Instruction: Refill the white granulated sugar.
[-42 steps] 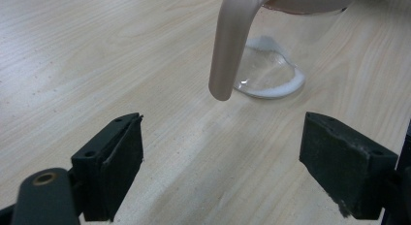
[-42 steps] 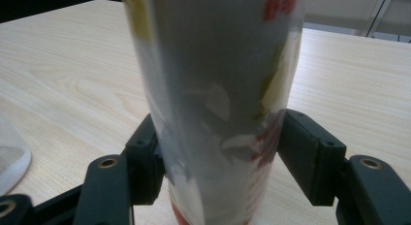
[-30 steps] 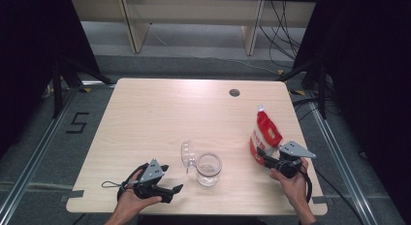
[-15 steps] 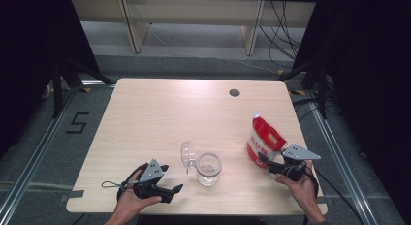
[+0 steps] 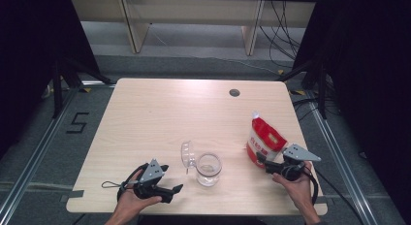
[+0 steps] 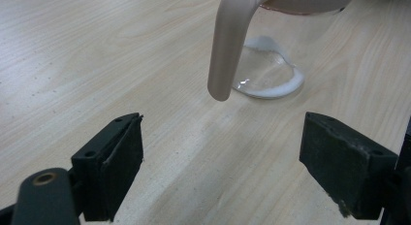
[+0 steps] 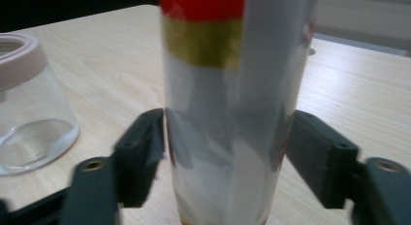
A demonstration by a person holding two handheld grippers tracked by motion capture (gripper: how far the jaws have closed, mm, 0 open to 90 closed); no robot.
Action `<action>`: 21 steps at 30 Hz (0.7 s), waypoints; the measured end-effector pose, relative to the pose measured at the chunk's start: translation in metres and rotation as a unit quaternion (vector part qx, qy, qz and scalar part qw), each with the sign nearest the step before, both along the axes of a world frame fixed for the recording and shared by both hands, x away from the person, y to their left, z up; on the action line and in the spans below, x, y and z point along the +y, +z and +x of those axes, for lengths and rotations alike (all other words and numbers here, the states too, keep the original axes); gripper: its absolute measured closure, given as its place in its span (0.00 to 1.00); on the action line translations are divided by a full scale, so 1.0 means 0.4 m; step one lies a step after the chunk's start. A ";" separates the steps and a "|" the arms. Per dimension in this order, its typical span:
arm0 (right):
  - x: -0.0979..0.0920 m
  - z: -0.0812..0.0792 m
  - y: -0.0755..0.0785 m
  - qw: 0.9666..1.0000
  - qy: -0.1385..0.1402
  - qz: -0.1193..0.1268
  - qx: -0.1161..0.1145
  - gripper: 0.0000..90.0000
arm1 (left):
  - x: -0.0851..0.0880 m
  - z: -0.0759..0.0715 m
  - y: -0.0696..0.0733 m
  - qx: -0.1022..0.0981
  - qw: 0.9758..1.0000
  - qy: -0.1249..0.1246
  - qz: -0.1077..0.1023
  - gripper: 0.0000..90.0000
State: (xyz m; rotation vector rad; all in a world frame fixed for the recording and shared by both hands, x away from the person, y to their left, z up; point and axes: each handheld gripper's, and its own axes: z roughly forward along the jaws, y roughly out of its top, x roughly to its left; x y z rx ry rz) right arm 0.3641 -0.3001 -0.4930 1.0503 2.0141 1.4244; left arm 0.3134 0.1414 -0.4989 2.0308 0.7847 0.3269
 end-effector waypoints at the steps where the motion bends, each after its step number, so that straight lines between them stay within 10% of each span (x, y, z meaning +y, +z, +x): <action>1: -0.002 0.005 -0.004 1.000 -0.004 -0.008 -0.008 0.28 | 0.000 0.000 0.000 0.001 1.000 0.000 -0.001 0.17; 21: 0.011 0.022 -0.023 0.999 -0.013 0.025 -0.047 0.29 | -0.004 0.001 -0.004 -0.001 1.000 -0.008 0.005 0.17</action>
